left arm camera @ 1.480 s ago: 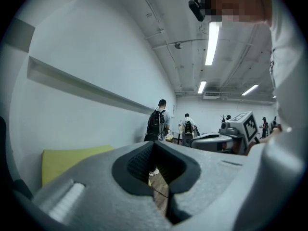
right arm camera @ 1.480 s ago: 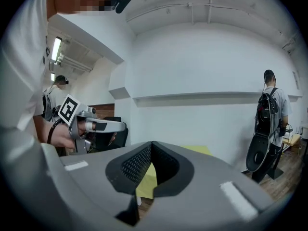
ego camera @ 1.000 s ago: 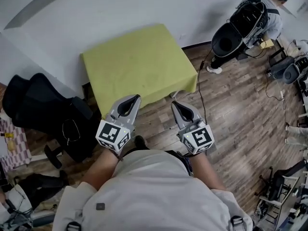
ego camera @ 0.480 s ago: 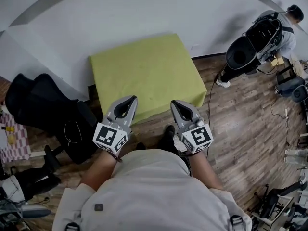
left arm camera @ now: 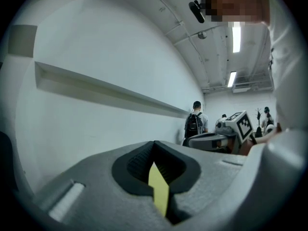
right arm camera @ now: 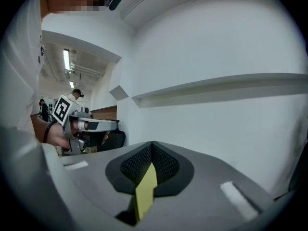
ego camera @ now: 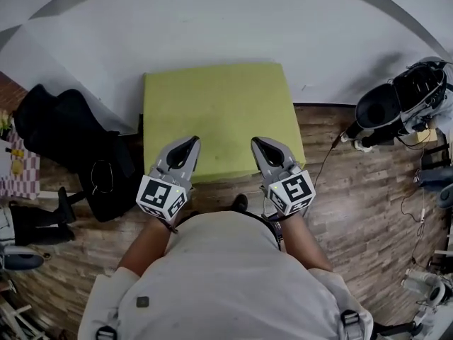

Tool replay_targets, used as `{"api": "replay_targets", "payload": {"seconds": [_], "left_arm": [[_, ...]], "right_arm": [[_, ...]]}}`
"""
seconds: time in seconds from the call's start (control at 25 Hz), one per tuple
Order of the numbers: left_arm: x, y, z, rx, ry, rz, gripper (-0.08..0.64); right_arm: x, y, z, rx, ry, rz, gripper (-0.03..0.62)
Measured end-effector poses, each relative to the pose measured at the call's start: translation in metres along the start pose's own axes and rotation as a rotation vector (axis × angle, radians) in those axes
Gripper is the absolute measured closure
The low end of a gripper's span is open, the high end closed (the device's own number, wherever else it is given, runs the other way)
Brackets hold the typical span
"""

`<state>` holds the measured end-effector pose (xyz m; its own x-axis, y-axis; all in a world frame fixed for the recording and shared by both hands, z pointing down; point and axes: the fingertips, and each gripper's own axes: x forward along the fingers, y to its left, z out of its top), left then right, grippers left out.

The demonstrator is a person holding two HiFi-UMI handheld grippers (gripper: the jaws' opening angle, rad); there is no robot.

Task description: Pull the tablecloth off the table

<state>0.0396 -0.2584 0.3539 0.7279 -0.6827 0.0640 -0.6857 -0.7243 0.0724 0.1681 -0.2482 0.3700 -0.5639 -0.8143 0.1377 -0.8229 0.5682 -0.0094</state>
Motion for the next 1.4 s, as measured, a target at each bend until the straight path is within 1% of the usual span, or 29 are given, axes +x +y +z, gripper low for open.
{"api": "replay_targets", "payload": {"seconds": [0.2,0.32,0.44,0.6,0.72,0.88,1.04,1.2,1.28,1.4], "left_arm": [[0.024,-0.010,-0.006,0.018,0.018,0.086,0.555],[0.030,-0.010,-0.013,0.021,0.032,0.144,0.555],[0.032,-0.003,-0.022,0.016,0.055,0.195,0.555],[0.036,0.015,-0.044,0.003,0.095,0.220,0.555],[0.037,0.033,-0.077,-0.045,0.157,0.232,0.555],[0.038,0.056,-0.129,-0.075,0.263,0.222,0.543],[0.039,0.079,-0.187,-0.121,0.383,0.210,0.511],[0.041,0.097,-0.238,-0.162,0.492,0.205,0.491],[0.042,0.105,-0.261,-0.183,0.546,0.202,0.459],[0.041,0.113,-0.292,-0.209,0.620,0.191,0.427]], "right_arm": [[0.001,-0.031,0.001,-0.021,0.004,0.093,0.581],[0.000,-0.046,-0.004,-0.027,0.018,0.131,0.581],[0.005,-0.058,-0.018,-0.008,0.050,0.155,0.581],[0.024,-0.065,-0.041,-0.005,0.103,0.186,0.581],[0.038,-0.070,-0.069,-0.003,0.170,0.193,0.581],[0.054,-0.076,-0.114,0.029,0.274,0.178,0.581],[0.068,-0.086,-0.167,0.058,0.396,0.158,0.537],[0.076,-0.102,-0.219,0.107,0.513,0.134,0.486],[0.076,-0.108,-0.247,0.120,0.588,0.135,0.448],[0.072,-0.112,-0.288,0.119,0.693,0.135,0.416]]}}
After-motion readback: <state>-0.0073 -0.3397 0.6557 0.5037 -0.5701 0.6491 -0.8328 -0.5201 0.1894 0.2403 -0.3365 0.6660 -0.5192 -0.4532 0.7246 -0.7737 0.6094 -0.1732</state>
